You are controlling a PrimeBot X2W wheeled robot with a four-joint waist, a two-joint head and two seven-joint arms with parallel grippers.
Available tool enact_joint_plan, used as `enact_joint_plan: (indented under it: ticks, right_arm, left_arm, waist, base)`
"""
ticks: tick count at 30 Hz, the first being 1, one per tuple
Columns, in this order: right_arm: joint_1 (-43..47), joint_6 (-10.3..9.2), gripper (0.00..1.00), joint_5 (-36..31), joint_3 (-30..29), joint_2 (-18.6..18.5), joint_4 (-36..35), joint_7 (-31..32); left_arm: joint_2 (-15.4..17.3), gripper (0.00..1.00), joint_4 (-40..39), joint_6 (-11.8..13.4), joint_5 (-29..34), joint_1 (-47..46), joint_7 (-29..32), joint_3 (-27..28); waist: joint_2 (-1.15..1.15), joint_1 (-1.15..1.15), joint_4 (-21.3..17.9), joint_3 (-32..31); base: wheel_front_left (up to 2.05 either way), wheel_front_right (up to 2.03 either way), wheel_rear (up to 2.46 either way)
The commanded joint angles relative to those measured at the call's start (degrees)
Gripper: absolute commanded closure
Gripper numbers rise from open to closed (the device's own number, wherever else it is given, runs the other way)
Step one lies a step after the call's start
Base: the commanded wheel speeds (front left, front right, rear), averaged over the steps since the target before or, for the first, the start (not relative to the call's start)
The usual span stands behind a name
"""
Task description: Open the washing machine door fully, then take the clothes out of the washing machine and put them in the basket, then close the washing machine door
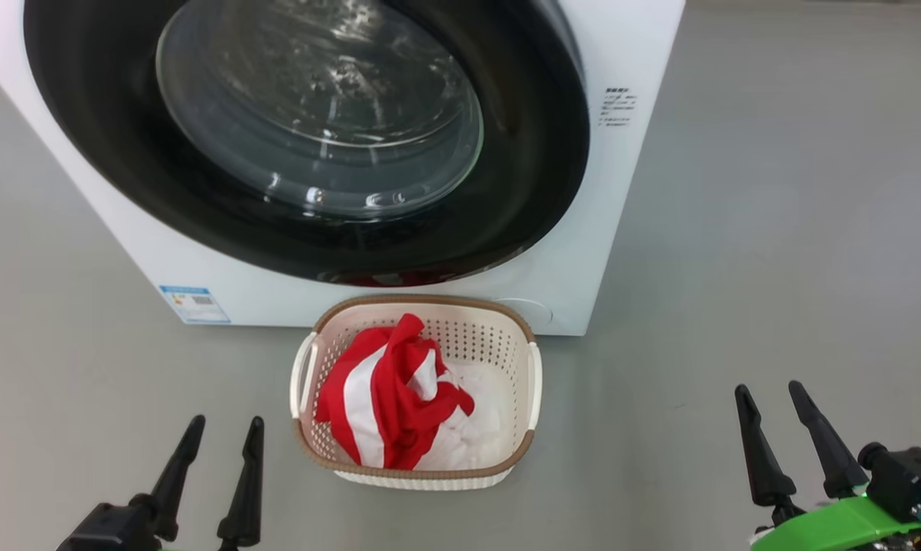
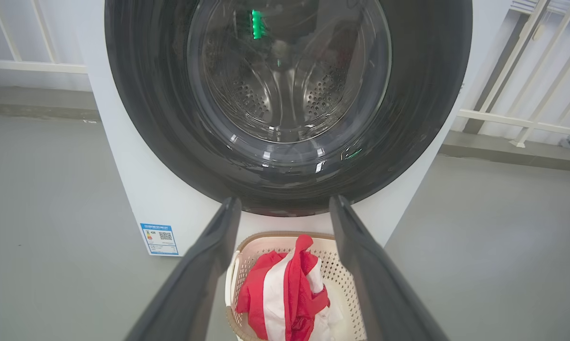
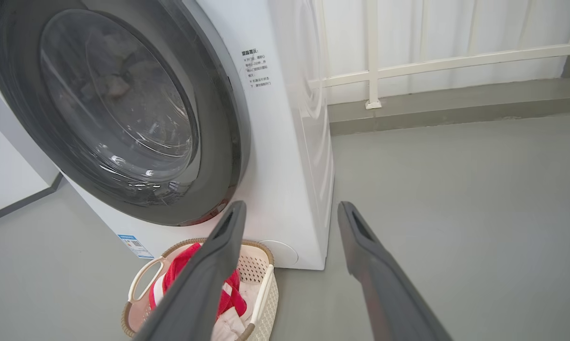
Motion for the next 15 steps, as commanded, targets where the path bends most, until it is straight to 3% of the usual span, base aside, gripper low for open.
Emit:
enact_joint_plan:
  ticks: [1, 15]
  right_arm:
    - [0.4, -0.05, 0.00, 0.3, 0.9, -0.6, -1.6, -0.3]
    - [3.0, -0.05, 0.00, -0.1, -0.9, 0.0, -1.7, -0.3]
  left_arm:
    - [1.4, 0.00, -1.6, -0.3, 0.8, -0.1, -0.3, 2.5]
    - [0.9, 0.00, -1.8, -0.3, 1.3, 1.6, -0.3, 3.9]
  waist:
    - [0.00, 0.00, -1.0, -1.0]
    - [0.00, 0.00, -1.8, -1.7]
  base:
    - [0.00, 0.00, 0.00]
    - [0.00, 0.00, 0.00]
